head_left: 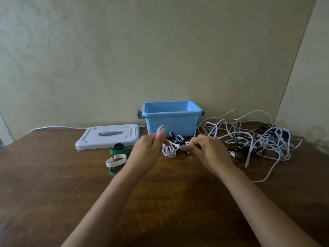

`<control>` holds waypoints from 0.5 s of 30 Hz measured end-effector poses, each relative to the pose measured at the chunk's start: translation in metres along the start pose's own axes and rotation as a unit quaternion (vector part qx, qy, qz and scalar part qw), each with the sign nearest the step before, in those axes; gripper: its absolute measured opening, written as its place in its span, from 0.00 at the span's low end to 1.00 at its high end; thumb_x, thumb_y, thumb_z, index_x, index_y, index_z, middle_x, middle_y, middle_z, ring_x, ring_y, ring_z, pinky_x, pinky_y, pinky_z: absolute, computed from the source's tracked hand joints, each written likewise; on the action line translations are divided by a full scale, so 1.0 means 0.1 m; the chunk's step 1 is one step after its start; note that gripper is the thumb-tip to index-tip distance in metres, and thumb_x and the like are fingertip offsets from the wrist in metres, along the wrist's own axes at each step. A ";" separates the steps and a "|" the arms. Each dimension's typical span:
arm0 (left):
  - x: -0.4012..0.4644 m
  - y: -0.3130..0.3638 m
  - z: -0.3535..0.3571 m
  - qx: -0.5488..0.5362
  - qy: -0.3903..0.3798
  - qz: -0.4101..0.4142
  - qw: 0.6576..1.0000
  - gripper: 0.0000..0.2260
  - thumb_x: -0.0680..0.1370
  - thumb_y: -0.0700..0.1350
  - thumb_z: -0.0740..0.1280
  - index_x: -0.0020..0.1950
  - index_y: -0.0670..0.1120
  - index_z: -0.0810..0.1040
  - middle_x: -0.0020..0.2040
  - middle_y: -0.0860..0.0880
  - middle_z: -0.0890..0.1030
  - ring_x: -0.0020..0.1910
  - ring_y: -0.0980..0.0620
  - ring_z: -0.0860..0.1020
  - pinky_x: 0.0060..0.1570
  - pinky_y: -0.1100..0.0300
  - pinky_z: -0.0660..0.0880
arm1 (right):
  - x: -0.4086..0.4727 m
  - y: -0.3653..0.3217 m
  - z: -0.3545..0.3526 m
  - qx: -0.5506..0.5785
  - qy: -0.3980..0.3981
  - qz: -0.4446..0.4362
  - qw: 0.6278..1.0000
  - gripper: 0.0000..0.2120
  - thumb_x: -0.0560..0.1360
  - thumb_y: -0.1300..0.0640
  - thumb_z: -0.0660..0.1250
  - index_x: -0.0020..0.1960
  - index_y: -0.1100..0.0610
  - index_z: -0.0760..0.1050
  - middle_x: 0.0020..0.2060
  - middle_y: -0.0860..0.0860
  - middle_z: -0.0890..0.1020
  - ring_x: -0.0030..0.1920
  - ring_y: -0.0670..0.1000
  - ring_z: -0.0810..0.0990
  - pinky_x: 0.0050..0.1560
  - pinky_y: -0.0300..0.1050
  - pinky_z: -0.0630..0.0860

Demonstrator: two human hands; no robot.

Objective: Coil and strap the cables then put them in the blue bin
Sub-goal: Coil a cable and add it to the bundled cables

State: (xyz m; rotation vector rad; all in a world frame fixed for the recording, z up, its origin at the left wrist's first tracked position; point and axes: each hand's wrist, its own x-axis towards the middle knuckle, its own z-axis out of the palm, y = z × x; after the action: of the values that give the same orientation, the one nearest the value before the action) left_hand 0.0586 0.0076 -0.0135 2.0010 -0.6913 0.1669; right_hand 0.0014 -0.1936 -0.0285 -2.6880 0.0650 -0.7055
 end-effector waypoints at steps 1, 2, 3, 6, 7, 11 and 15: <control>0.01 -0.03 0.04 0.041 0.001 -0.001 0.999 0.24 0.84 0.60 0.53 0.48 0.49 0.85 0.31 0.55 0.78 0.32 0.60 0.75 0.36 0.61 0.73 | 0.00 -0.02 0.02 0.025 0.022 -0.012 0.999 0.19 0.75 0.34 0.64 0.41 0.48 0.80 0.36 0.44 0.77 0.37 0.42 0.75 0.36 0.38 0.66; 0.02 -0.05 0.06 0.064 -0.009 -0.007 0.998 0.24 0.84 0.60 0.53 0.50 0.49 0.85 0.36 0.54 0.80 0.36 0.60 0.76 0.40 0.60 0.74 | 0.00 -0.04 0.04 0.038 0.036 -0.023 0.998 0.22 0.73 0.32 0.62 0.42 0.49 0.81 0.36 0.44 0.78 0.37 0.43 0.76 0.35 0.39 0.68; 0.02 -0.06 0.08 0.079 -0.028 -0.013 0.996 0.24 0.84 0.59 0.53 0.50 0.48 0.84 0.38 0.52 0.81 0.38 0.58 0.77 0.41 0.60 0.74 | 0.01 -0.05 0.06 0.046 0.045 -0.030 0.997 0.24 0.72 0.30 0.60 0.42 0.50 0.82 0.36 0.45 0.79 0.37 0.43 0.77 0.36 0.42 0.72; -0.02 -0.01 0.11 0.158 -0.108 0.006 0.982 0.21 0.85 0.53 0.53 0.45 0.46 0.81 0.40 0.45 0.79 0.42 0.48 0.78 0.46 0.53 0.74 | 0.00 -0.03 0.09 0.046 0.064 -0.034 0.996 0.27 0.70 0.29 0.59 0.43 0.50 0.82 0.36 0.44 0.79 0.38 0.44 0.77 0.38 0.48 0.77; -0.04 0.03 0.11 0.182 -0.125 0.016 0.975 0.20 0.86 0.52 0.53 0.42 0.48 0.78 0.41 0.43 0.79 0.44 0.45 0.78 0.49 0.51 0.74 | 0.00 -0.02 0.09 0.039 0.067 -0.032 0.996 0.25 0.71 0.30 0.61 0.42 0.50 0.82 0.36 0.44 0.79 0.37 0.43 0.77 0.38 0.48 0.76; -0.03 0.04 0.03 0.090 -0.091 0.011 0.992 0.22 0.84 0.57 0.52 0.34 0.50 0.68 0.33 0.48 0.75 0.34 0.50 0.74 0.39 0.55 0.71 | 0.04 0.11 0.01 -0.022 0.017 -0.008 1.000 0.30 0.71 0.27 0.52 0.38 0.49 0.80 0.34 0.44 0.76 0.35 0.42 0.74 0.39 0.41 0.65; -0.01 0.01 -0.05 -0.122 -0.046 0.001 0.992 0.24 0.77 0.65 0.54 0.32 0.47 0.66 0.25 0.54 0.66 0.25 0.55 0.63 0.31 0.56 0.61 | 0.07 0.26 0.01 -0.018 0.033 0.030 0.999 0.28 0.77 0.31 0.48 0.41 0.48 0.78 0.36 0.43 0.77 0.41 0.48 0.77 0.44 0.46 0.66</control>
State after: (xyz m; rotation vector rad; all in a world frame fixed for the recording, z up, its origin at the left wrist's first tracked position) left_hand 0.0582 0.0122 -0.0108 1.7825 -0.7360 -0.0083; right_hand 0.0088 -0.2182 -0.0349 -2.6846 0.1761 -0.7815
